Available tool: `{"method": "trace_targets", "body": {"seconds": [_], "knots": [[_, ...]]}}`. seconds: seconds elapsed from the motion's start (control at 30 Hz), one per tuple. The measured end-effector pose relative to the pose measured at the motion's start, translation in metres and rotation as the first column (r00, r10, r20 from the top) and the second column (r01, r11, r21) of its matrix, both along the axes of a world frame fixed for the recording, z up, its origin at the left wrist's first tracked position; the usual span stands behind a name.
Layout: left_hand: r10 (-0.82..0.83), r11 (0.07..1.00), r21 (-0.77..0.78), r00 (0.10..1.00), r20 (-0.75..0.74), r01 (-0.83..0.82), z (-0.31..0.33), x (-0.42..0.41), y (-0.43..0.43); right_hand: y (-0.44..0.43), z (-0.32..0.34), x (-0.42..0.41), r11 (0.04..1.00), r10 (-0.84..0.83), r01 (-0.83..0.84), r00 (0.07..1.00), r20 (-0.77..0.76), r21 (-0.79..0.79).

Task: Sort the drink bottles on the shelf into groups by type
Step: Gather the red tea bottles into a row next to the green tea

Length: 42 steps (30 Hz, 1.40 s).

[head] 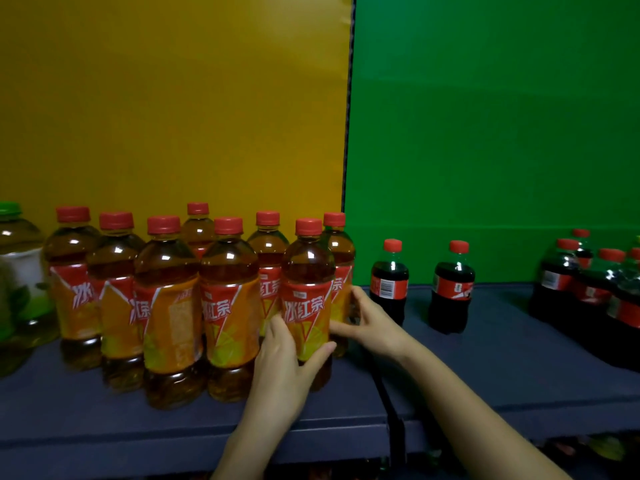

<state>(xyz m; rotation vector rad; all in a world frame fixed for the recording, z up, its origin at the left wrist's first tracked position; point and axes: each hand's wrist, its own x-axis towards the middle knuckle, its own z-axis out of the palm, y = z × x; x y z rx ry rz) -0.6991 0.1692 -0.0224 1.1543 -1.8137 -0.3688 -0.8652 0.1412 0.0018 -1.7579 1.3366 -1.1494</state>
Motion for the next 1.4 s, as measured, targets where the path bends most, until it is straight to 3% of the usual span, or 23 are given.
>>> {"method": "trace_targets", "body": {"seconds": [0.23,0.57,1.0,1.1,1.23,1.3,1.4], "knots": [[0.033,0.994,0.104,0.999,0.034,-0.036,0.013,-0.023,-0.016,-0.004,-0.004,-0.022,0.999,-0.025,0.028,0.996,0.089,-0.034],[0.149,0.981,0.129,0.989,-0.008,-0.146,0.012,-0.032,-0.048,-0.007,-0.006,-0.026,0.997,-0.02,0.025,0.998,0.061,-0.069],[0.079,0.986,0.156,0.994,-0.081,-0.066,0.003,-0.025,-0.06,-0.007,0.001,-0.012,0.997,-0.066,0.065,0.997,-0.03,-0.032],[0.013,0.995,0.1,0.997,-0.078,-0.005,0.001,-0.013,-0.036,0.007,0.005,-0.01,0.981,-0.195,0.195,0.966,-0.17,-0.021],[-0.021,0.999,-0.04,0.995,-0.1,0.017,0.0,0.018,0.018,0.031,-0.001,0.004,0.895,-0.426,0.358,0.863,-0.273,-0.267],[0.019,0.992,-0.119,0.996,-0.09,-0.03,0.003,0.038,0.039,0.04,-0.001,0.022,0.894,-0.381,0.287,0.891,-0.246,-0.344],[0.275,0.902,-0.302,0.95,-0.151,-0.309,0.007,0.071,0.046,0.047,0.003,0.061,0.953,-0.157,0.088,0.962,-0.224,-0.291]]}}
